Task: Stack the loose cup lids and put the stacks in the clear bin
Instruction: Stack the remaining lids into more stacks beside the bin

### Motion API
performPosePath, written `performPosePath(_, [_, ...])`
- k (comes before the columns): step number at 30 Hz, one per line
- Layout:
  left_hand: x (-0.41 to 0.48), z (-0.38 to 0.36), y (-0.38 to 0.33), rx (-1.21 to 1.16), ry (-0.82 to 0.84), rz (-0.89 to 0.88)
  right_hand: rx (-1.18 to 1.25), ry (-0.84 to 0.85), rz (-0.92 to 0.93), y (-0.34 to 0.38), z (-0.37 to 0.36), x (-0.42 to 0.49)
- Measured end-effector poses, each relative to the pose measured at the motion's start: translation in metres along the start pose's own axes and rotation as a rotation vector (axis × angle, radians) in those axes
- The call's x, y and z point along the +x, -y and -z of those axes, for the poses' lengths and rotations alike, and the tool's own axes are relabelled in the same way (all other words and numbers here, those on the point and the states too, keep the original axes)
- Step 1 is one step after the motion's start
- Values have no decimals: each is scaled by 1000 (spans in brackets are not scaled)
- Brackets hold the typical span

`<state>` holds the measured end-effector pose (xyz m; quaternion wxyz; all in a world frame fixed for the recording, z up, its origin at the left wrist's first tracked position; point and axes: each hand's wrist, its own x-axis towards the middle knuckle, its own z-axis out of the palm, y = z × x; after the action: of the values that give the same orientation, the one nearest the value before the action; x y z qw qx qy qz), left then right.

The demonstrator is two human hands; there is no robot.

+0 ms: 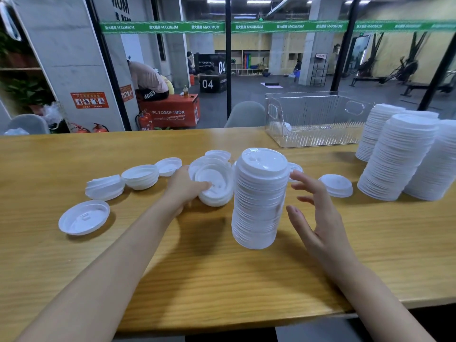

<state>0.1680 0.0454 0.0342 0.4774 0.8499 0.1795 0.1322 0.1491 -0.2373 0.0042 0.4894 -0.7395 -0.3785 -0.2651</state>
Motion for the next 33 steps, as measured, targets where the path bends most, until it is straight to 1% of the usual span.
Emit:
performPosePath(2, [-6, 12, 0, 199, -186, -113, 3, -1, 2, 0, 0, 0])
performPosePath(3, [-11, 18, 0, 325, -299, -214, 2, -1, 5, 0, -1, 0])
performPosePath(4, [-15, 22, 3, 454, -402, -354, 0, -2, 9, 0, -1, 1])
performPosePath(5, [-17, 26, 8, 592, -463, -501, -1, -3, 10, 0, -1, 1])
performPosePath(6, [-21, 28, 14, 717, -472, -632, 0, -4, 10, 0, -1, 1])
performPosePath(7, [-25, 30, 22, 793, -435, -742, 2, -5, 8, 0, -1, 1])
performPosePath(8, [-30, 32, 29, 821, -362, -827, 5, -6, 7, 1, -1, 0])
performPosePath(9, [-35, 34, 35, 820, -283, -884, 5, -7, 9, 1, -1, 1])
performPosePath(10, [-41, 36, 39, 813, -209, -903, 4, -9, 11, 1, -1, 1])
performPosePath(11, [-46, 37, 42, 802, -145, -904, 4, -8, 11, 1, -1, 0])
performPosePath(13, [-52, 39, 43, 738, -96, -881, 4, -5, 11, 2, -1, 0])
performPosePath(16, [-54, 37, 43, 574, -150, -810, 7, -4, 14, 2, -1, 0])
performPosePath(18, [-51, 35, 43, 512, -214, -720, 5, -4, 14, 2, -1, 0])
performPosePath(20, [-46, 35, 46, 462, -247, -589, 4, -4, 14, 1, -1, 0])
performPosePath(23, [-36, 39, 56, 377, -193, -412, 4, -1, 11, 1, -1, 1])
performPosePath(25, [-33, 40, 60, 305, -137, -347, 5, 2, 10, 1, -1, 1])
performPosePath(29, [-34, 39, 58, 226, -72, -317, 1, 4, 14, 1, -1, 1])
performPosePath(33, [-36, 37, 52, 173, -85, -364, 4, 7, 20, 1, -1, 1])
